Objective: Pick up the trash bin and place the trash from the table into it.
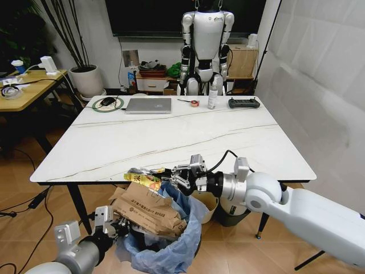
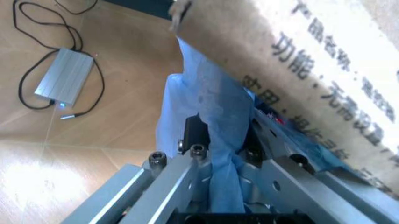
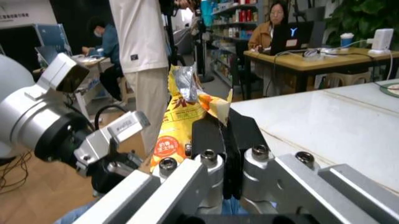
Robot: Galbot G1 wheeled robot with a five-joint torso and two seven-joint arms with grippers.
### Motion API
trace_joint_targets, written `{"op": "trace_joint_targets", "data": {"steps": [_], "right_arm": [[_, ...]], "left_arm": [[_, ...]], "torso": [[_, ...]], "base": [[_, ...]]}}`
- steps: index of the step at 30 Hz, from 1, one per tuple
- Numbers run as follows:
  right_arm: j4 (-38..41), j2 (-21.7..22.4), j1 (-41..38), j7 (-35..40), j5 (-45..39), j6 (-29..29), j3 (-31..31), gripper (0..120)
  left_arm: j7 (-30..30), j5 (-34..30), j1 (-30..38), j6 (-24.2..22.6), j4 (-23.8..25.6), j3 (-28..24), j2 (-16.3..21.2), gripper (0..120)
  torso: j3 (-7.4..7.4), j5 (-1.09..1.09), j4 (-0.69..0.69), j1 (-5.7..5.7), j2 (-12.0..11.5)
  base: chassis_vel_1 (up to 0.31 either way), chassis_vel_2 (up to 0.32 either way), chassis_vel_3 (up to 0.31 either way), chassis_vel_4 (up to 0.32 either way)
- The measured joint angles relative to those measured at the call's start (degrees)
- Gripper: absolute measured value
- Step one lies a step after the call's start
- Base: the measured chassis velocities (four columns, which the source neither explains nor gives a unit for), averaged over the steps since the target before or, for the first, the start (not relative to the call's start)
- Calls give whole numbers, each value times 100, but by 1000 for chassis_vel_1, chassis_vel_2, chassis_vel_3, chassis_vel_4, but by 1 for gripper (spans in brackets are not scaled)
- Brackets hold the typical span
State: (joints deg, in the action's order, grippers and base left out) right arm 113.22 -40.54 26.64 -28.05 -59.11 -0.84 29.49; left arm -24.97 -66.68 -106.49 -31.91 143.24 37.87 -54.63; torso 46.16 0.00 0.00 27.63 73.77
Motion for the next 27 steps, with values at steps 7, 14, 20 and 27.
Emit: {"op": "trace_joint_targets", "data": {"steps": [7, 14, 20, 27], "right_arm": [[-127, -63, 180, -248, 267, -86, -56, 0], [-215, -103, 216, -463, 413, -183, -50, 0], [-346, -213, 247, -600, 547, -272, -51, 0], [-389, -285, 280, -658, 588, -298, -63, 0]], "left_arm": [[-13, 26, -23, -7, 0, 22, -61, 0], [-16, 50, -45, -8, 0, 74, -119, 0], [-17, 73, -95, -14, 0, 136, -132, 0], [-34, 73, -111, -30, 0, 175, -130, 0]], "torso": [[0, 1, -1, 0, 0], [0, 0, -1, 0, 0], [0, 0, 0, 0, 0], [0, 0, 0, 0, 0]], "base": [[0, 0, 0, 0], [0, 0, 0, 0], [0, 0, 0, 0], [0, 0, 0, 0]]}}
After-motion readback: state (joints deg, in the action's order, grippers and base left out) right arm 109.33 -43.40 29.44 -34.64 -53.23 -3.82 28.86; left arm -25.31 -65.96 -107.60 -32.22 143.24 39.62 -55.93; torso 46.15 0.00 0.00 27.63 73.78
